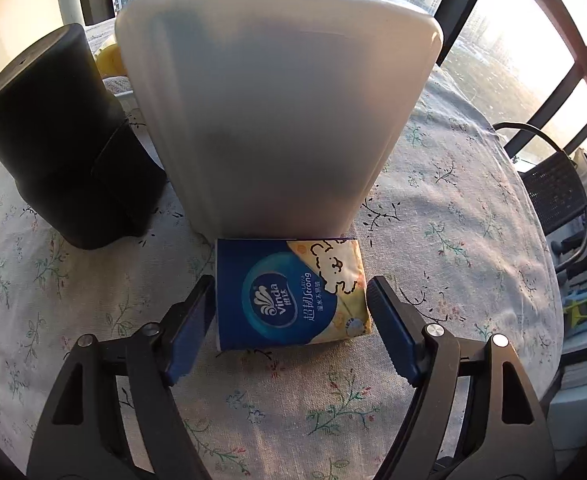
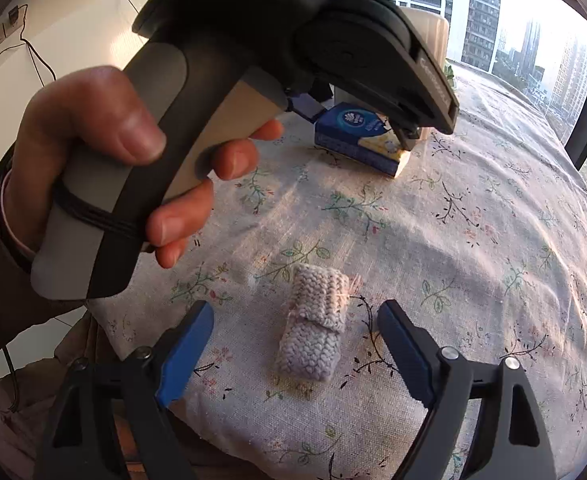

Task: Organize soft objects
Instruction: 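Grasp the blue Vinda tissue pack with the left gripper while the right gripper grasps the second knit roll, then carry the blue tissue pack and knit roll into the tray and release both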

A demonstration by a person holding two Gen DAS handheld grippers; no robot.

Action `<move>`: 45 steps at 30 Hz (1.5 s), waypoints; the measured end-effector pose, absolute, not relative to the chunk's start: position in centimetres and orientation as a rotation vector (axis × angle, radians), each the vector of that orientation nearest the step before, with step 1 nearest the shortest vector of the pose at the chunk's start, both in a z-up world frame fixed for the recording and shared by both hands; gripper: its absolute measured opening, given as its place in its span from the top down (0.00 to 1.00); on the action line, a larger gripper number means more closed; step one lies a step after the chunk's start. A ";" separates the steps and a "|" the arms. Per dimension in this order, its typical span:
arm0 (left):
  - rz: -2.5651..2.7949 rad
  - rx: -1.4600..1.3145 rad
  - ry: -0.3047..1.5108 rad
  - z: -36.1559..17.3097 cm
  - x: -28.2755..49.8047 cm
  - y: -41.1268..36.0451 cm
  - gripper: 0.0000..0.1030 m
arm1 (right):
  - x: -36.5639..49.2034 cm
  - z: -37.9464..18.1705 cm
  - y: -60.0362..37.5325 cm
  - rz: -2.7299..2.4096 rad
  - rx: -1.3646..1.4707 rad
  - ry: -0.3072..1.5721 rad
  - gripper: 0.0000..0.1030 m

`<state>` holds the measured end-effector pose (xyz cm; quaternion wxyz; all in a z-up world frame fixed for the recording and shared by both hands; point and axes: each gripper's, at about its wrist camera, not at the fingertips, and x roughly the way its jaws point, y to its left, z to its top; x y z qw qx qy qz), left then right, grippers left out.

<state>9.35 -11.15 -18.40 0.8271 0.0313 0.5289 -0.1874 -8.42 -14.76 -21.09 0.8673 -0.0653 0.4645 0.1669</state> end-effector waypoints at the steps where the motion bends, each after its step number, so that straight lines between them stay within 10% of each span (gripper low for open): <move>1: -0.396 0.078 1.117 -18.4 9.3 -11.3 0.25 | -8.5 -21.2 -14.7 0.345 -0.143 0.965 0.16; 9: -0.345 0.244 1.098 -19.4 8.7 -13.7 0.23 | -9.4 -21.3 -14.6 0.313 -0.182 0.941 0.29; 14: -0.330 0.169 1.080 -19.3 8.5 -12.7 0.28 | -9.5 -20.9 -16.2 0.299 -0.123 0.955 0.71; 45: -0.194 0.008 0.981 -15.1 6.4 0.7 0.29 | -4.3 -16.7 -20.4 0.132 -0.095 0.980 0.72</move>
